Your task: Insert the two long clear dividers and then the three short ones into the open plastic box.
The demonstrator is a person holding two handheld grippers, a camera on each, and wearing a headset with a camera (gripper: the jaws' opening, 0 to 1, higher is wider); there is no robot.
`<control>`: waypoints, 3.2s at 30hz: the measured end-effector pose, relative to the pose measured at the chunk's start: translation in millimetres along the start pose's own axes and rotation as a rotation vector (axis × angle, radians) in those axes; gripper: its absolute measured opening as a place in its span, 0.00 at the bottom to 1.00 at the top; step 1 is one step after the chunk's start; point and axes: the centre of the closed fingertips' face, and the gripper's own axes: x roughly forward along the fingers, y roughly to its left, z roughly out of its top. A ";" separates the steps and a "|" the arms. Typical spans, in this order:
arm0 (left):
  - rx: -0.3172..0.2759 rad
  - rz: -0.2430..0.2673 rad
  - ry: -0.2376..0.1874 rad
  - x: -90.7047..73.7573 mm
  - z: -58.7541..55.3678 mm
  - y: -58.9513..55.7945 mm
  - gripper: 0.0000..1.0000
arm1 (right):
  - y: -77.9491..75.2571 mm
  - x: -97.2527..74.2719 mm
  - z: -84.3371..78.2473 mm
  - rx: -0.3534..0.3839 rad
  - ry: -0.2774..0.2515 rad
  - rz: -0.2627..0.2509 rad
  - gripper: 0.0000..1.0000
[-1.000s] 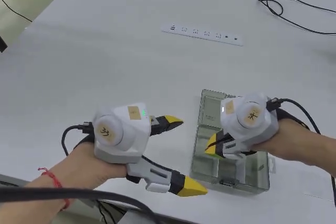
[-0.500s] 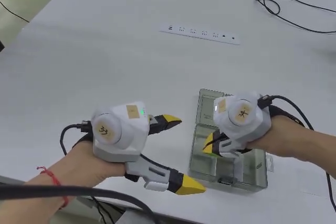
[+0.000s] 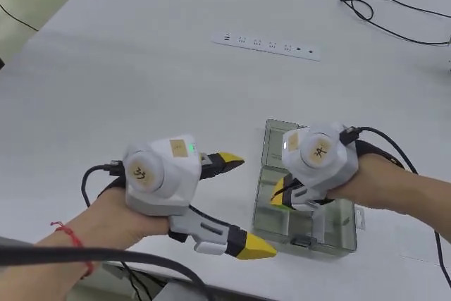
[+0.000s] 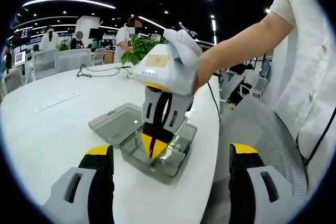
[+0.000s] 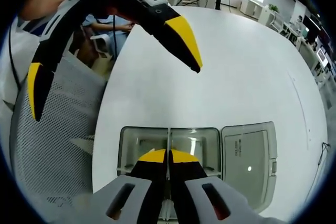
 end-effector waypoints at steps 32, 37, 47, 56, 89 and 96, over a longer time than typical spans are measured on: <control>0.001 0.019 0.014 -6.6 -2.2 -0.8 0.98 | 4.6 -61.8 4.9 0.123 -0.190 -0.049 0.33; 0.002 0.022 0.017 -7.6 -2.5 -1.1 1.00 | 6.5 -74.7 -3.3 0.136 -0.202 -0.068 0.38; 0.008 0.017 0.030 -8.3 -3.8 -3.2 1.00 | 9.9 -95.7 -31.5 0.161 -0.201 -0.107 0.47; 0.009 0.018 0.043 -9.7 -6.9 -4.0 1.00 | 15.6 -112.5 -66.6 0.194 -0.181 -0.129 0.54; -0.021 0.033 0.047 -13.3 -13.0 0.6 1.00 | 15.4 -88.1 -226.6 0.077 0.201 -0.069 0.48; -0.029 0.037 0.048 -13.6 -14.2 0.9 1.00 | 14.1 -83.4 -233.6 0.041 0.235 -0.060 0.44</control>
